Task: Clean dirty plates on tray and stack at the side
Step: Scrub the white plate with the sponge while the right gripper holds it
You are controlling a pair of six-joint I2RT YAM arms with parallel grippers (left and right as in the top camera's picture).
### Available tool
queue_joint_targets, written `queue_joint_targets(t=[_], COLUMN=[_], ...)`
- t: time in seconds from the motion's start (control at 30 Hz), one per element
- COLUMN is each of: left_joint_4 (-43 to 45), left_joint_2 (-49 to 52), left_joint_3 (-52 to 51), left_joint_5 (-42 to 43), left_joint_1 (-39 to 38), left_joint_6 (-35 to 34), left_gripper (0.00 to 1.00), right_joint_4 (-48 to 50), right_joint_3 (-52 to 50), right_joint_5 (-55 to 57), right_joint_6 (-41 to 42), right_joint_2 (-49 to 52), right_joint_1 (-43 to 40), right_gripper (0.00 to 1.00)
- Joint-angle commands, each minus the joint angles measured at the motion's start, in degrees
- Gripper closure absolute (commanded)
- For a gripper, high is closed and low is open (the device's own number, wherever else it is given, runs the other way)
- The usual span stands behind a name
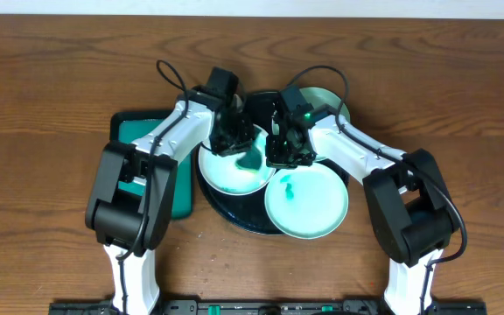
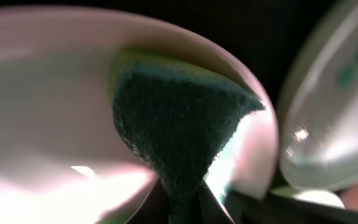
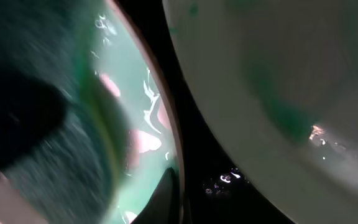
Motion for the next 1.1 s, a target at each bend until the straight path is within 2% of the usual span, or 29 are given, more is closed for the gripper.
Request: queue_joint_targets(t=[0.0, 0.23, 0.53, 0.77, 1.07], left_joint_4=[0.2, -4.6, -16.9, -18.3, -24.4], left_joint_2=[1.2, 1.2, 1.2, -0.4, -10.1], left_joint_3=[-0.1, -0.1, -0.1, 1.0, 7.6], left_joint_5=[10.8, 9.4, -13.3, -22.8, -24.7], left_joint_1=[-1.0, -0.7, 1.1, 1.1, 1.0], left_joint_6=[3.0, 4.2, 5.1, 5.1, 5.1], left_gripper=[0.93, 0.93, 0.93, 0.93, 0.93], right_joint_4=[-0.7, -1.6, -2.4, -2.9, -3.3], right_joint_3=[-0.7, -0.7, -0.7, -0.7, -0.7], right_joint_5=[1.1, 0.2, 0.2, 0.2, 0.3], right_joint_6=[-2.2, -2.2, -2.2, -2.4, -3.3], right_joint_2=[1.3, 1.3, 1.3, 1.3, 1.3], right_joint_1=[0.2, 0.2, 0.2, 0.2, 0.2], right_gripper=[0.99, 0.99, 0.99, 0.99, 0.99])
